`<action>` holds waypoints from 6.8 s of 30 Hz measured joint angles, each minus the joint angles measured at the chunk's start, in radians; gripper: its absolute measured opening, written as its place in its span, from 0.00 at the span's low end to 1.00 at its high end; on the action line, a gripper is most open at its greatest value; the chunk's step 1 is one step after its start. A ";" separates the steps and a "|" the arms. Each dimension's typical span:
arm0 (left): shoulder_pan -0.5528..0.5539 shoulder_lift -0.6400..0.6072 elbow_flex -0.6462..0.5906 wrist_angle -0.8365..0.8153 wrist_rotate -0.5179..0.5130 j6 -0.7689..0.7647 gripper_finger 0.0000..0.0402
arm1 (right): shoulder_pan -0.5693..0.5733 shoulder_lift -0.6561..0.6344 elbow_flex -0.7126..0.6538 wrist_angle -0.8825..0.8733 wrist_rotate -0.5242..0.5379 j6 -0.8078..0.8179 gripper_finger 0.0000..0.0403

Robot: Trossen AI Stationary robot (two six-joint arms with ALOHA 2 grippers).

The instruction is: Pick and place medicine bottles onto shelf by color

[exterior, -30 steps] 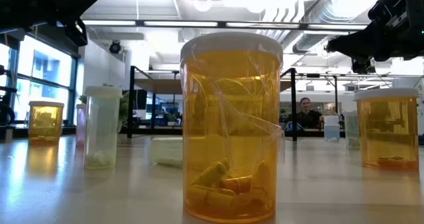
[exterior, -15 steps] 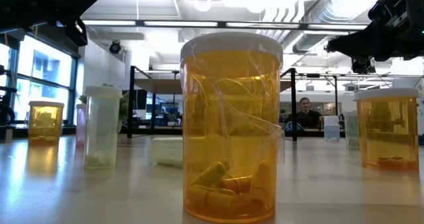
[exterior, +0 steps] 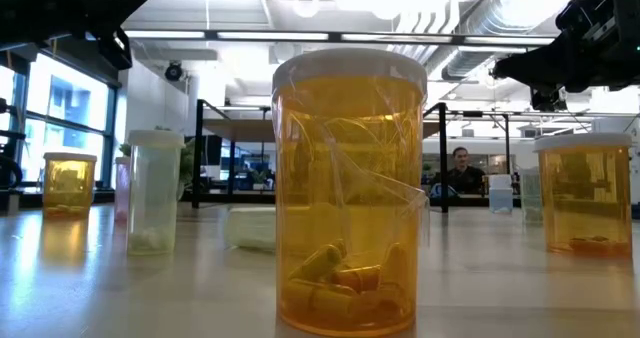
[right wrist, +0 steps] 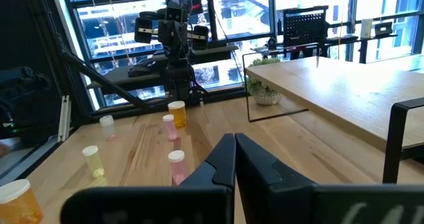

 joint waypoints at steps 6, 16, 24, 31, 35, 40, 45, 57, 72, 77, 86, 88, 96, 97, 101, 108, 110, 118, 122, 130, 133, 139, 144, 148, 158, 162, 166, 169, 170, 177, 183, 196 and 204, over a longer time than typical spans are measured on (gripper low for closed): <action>0.000 0.000 0.000 0.000 0.000 0.000 0.00 | 0.000 0.000 0.000 0.000 0.000 0.001 0.00; 0.000 0.000 0.000 0.000 0.000 0.000 0.00 | 0.000 0.000 0.000 0.000 0.001 0.001 0.00; 0.000 0.000 0.000 0.000 0.000 0.000 0.00 | 0.000 0.000 0.000 0.000 0.002 -0.001 0.00; 0.000 0.000 0.000 0.000 0.000 0.000 0.00 | 0.000 0.000 0.000 0.000 0.006 0.001 0.00; 0.000 0.000 0.000 0.000 0.000 0.000 0.00 | 0.000 0.000 0.000 0.000 0.005 0.001 0.00; 0.000 0.000 0.000 0.000 0.000 0.000 0.00 | 0.000 0.000 0.000 0.000 0.005 0.001 0.00; 0.000 0.000 0.000 0.000 0.000 0.000 0.00 | 0.000 0.000 0.000 0.000 0.004 0.001 0.00; 0.000 0.000 0.000 0.000 0.000 0.000 0.00 | 0.000 0.000 0.000 0.000 0.002 -0.001 0.00; 0.000 0.000 0.000 0.000 0.000 0.000 0.00 | 0.000 0.000 0.000 0.000 0.000 -0.001 0.00; 0.000 0.000 0.000 0.000 0.000 0.000 0.00 | 0.000 0.000 0.000 0.000 0.000 -0.001 0.00; 0.000 0.000 0.000 0.000 0.000 0.000 0.00 | 0.000 0.000 0.000 0.000 0.001 0.000 0.00; 0.000 0.000 0.000 0.000 0.000 0.000 0.00 | 0.000 0.000 0.000 0.000 0.001 -0.001 0.00; 0.000 0.000 0.000 0.000 0.000 0.000 0.00 | 0.000 0.000 0.000 0.000 0.001 0.001 0.00; 0.000 0.000 0.000 0.000 0.000 0.000 0.00 | 0.000 0.000 0.000 0.000 0.001 -0.001 0.00; 0.000 0.000 0.000 0.000 0.000 0.000 0.00 | 0.000 0.000 0.000 0.000 0.006 0.000 0.00; 0.000 0.000 0.000 0.000 0.000 0.000 0.00 | 0.000 0.000 0.000 0.000 0.005 -0.001 0.00; 0.000 0.000 0.000 0.000 0.000 0.000 0.00 | 0.000 0.000 0.000 0.000 0.005 0.001 0.00; 0.000 0.000 0.000 0.000 0.000 0.000 0.00 | 0.000 0.000 0.000 0.000 0.005 0.000 0.00; 0.000 0.000 0.000 0.000 0.000 0.000 0.00 | 0.000 0.000 0.000 0.000 0.004 0.001 0.00; 0.000 0.000 0.000 0.000 0.000 0.000 0.00 | 0.000 0.000 0.000 0.002 0.004 -0.012 0.00; 0.000 0.000 0.000 0.000 0.000 0.000 0.00 | 0.000 0.000 0.000 0.013 0.003 -0.024 0.00; 0.000 0.000 0.000 0.000 0.000 0.000 0.00 | 0.000 0.000 0.000 0.016 -0.003 0.070 0.00; 0.000 0.000 0.000 0.001 0.000 0.003 0.00 | 0.000 0.000 0.000 0.033 -0.003 0.126 0.00; 0.000 0.000 0.000 0.014 -0.010 0.069 0.00 | 0.000 0.000 0.000 0.042 -0.003 0.183 0.00; 0.000 0.000 0.000 0.013 -0.012 0.106 0.00 | 0.001 0.000 0.040 0.053 -0.006 0.181 0.01; 0.000 0.000 0.000 0.013 -0.012 0.106 0.00 | 0.001 0.000 0.116 0.000 -0.014 0.114 0.10; 0.000 0.000 0.000 0.012 -0.012 0.106 0.00 | 0.001 0.000 0.221 -0.093 0.064 0.087 0.22; 0.000 0.000 0.000 0.012 -0.012 0.133 0.00 | 0.001 0.022 0.310 -0.222 0.143 0.120 0.29; 0.000 0.000 0.000 0.011 -0.012 0.142 0.00 | 0.001 0.036 0.344 -0.264 0.165 0.143 0.31; 0.000 0.000 0.000 0.011 -0.009 0.150 0.00 | 0.001 0.205 0.557 -0.526 0.211 0.327 0.34; 0.000 0.000 0.000 0.011 0.002 0.150 0.00 | 0.001 0.376 0.640 -0.727 0.211 0.618 0.34; 0.000 0.000 0.000 0.011 0.002 0.149 0.00 | 0.001 0.644 0.643 -0.834 0.105 0.876 0.34; 0.000 0.000 0.000 0.032 0.006 0.148 0.00 | 0.001 0.758 0.643 -0.921 0.106 0.960 0.33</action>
